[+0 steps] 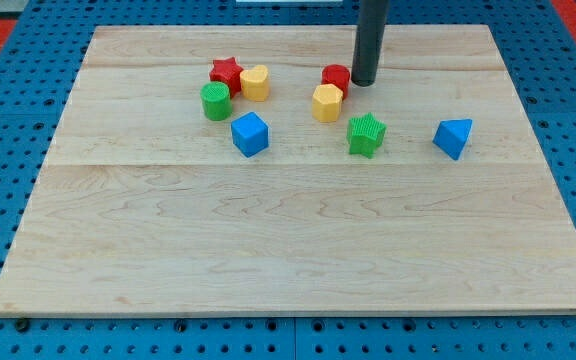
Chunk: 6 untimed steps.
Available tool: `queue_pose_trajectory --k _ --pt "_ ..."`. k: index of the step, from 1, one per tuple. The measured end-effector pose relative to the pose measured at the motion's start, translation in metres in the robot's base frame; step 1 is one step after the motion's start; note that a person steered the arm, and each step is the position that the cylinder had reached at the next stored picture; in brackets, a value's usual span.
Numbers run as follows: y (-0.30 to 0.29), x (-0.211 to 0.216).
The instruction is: Push the red circle to the left side slightly
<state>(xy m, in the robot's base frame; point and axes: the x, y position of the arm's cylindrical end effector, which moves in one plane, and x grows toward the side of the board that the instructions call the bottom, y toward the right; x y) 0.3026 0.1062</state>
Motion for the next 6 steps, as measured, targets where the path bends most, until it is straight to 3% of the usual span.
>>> queue_pose_trajectory --k 1,2,4,6 --pt "-0.013 0.002" --pt "-0.086 0.005" --pt "-0.088 -0.013" --pt "-0.103 0.011"
